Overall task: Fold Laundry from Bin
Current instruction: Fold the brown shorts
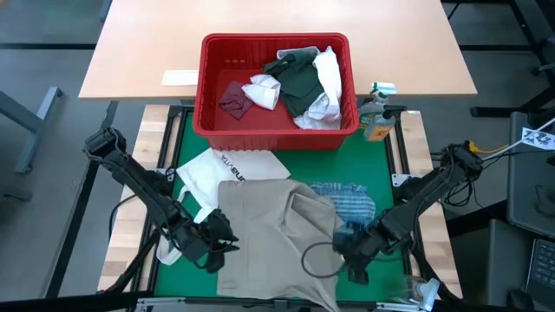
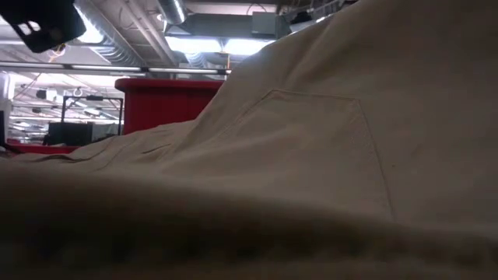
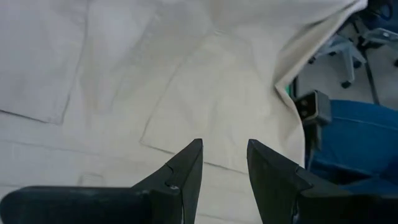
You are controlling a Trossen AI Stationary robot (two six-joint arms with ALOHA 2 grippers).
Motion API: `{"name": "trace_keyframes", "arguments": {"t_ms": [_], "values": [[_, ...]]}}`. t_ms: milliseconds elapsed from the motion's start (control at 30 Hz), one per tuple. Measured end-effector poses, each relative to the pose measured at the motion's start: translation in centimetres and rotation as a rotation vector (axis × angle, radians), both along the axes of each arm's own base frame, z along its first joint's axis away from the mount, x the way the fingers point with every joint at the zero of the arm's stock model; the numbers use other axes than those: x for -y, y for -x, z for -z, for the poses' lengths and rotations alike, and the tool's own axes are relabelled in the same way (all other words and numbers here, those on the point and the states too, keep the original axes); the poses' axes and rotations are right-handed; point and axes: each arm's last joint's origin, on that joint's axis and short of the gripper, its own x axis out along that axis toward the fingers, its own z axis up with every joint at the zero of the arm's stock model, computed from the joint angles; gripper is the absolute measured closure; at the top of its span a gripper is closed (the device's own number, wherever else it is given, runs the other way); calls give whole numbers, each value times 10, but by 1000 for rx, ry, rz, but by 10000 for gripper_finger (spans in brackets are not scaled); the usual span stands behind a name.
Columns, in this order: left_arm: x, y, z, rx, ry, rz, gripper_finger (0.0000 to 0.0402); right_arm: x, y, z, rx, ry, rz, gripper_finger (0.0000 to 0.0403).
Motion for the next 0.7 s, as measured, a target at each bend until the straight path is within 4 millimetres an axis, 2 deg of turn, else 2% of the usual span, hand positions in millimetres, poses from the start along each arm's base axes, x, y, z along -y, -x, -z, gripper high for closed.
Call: {"name": "trace_keyframes", "arguments": {"t_ms": [100, 200, 300, 433, 700], "values": [[-3, -3, 0, 0, 0, -16, 280, 13, 7, 9, -21, 261, 41, 269], [-5, -4, 0, 1, -6, -19, 280, 19, 10, 14, -24, 408, 39, 269], [-6, -5, 0, 2, -12, -17, 280, 20, 9, 20, 18, 460, -37, 269], [-6, -5, 0, 2, -12, -16, 280, 20, 10, 39, 33, 464, -127, 269], [-6, -5, 0, 2, -12, -17, 280, 29, 18, 61, 20, 540, -127, 269]]}}
